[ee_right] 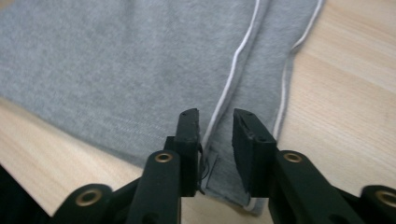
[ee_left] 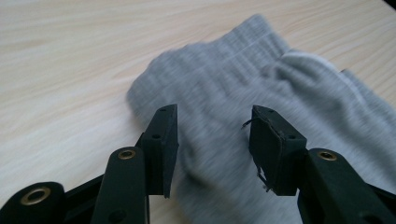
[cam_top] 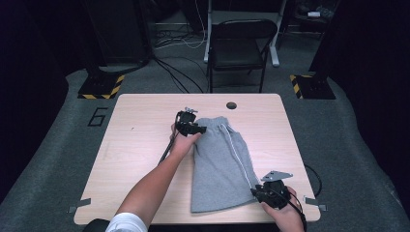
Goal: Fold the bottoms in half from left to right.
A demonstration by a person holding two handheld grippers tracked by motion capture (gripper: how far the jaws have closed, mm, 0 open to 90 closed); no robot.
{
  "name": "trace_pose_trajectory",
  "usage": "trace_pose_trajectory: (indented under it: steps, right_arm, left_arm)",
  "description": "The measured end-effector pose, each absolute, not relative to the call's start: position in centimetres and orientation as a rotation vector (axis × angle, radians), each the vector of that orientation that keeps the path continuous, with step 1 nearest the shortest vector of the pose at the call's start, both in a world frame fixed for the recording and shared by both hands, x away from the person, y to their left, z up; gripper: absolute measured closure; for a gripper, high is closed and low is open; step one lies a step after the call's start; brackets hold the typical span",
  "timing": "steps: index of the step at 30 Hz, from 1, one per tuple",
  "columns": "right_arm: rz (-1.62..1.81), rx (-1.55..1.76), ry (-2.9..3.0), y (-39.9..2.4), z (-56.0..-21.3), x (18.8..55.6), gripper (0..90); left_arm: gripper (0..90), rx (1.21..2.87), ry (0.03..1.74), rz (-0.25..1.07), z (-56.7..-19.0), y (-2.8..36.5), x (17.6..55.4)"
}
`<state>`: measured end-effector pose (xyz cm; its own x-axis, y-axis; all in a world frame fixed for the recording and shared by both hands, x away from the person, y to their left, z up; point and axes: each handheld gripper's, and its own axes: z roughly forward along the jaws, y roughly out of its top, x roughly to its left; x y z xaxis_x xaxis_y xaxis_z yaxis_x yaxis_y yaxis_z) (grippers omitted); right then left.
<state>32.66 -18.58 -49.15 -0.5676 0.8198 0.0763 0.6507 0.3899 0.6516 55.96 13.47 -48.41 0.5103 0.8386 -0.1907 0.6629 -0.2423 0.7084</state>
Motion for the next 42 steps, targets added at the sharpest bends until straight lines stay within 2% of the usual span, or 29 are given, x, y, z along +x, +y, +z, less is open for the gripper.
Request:
trace_pose_trajectory:
  steps: [3,10,14,16,17,18,19,21,23,30,38,40,42]
  right_arm:
    - [0.946,1.293,2.388,-18.6,-49.5,33.2,63.0]
    - [0.917,1.331,2.379,-18.2,-50.8,34.2,57.5]
    - [0.923,1.305,2.369,-17.9,-51.1,34.4,53.6]
    - [0.909,1.290,2.365,-17.6,-51.1,34.2,56.5]
    - [0.911,1.269,2.385,-17.3,-51.1,34.1,65.8]
    - [0.911,1.269,2.385,-17.3,-51.1,34.1,65.8]
    - [0.920,1.256,2.395,-17.3,-51.0,34.2,69.9]
    - [0.947,1.274,2.422,-17.3,-51.1,34.3,82.1]
    - [0.953,1.290,2.430,-17.3,-51.0,34.5,84.2]
    - [1.063,1.311,2.487,-16.0,-50.8,34.1,85.4]
    - [1.080,1.121,2.562,-10.6,-50.3,32.7,85.3]
    - [1.057,1.073,2.582,-9.7,-50.5,32.8,84.8]
    - [1.020,1.050,2.590,-9.4,-50.6,32.9,82.7]
  left_arm:
    - [51.5,1.979,1.265,0.263,-49.3,14.2,55.7]
    - [49.8,2.026,1.244,0.262,-50.3,13.5,55.6]
    - [52.5,2.024,1.271,0.241,-51.0,13.2,55.6]
    - [61.3,2.035,1.269,0.250,-51.1,13.2,55.6]
    - [66.7,2.050,1.253,0.250,-51.1,13.0,55.6]
    - [70.7,2.050,1.253,0.250,-51.1,13.0,55.6]
    - [70.7,2.058,1.248,0.256,-51.1,12.9,55.5]
    - [80.1,2.061,1.233,0.264,-51.0,12.9,55.4]
    - [83.0,2.068,1.230,0.270,-50.7,13.2,55.3]
    - [84.7,2.059,1.247,0.289,-49.8,15.7,55.5]
    - [84.6,2.054,1.321,0.315,-49.8,19.3,55.3]
    - [83.0,2.053,1.319,0.321,-49.9,19.8,55.3]
    - [75.1,2.044,1.325,0.342,-49.8,19.8,55.0]
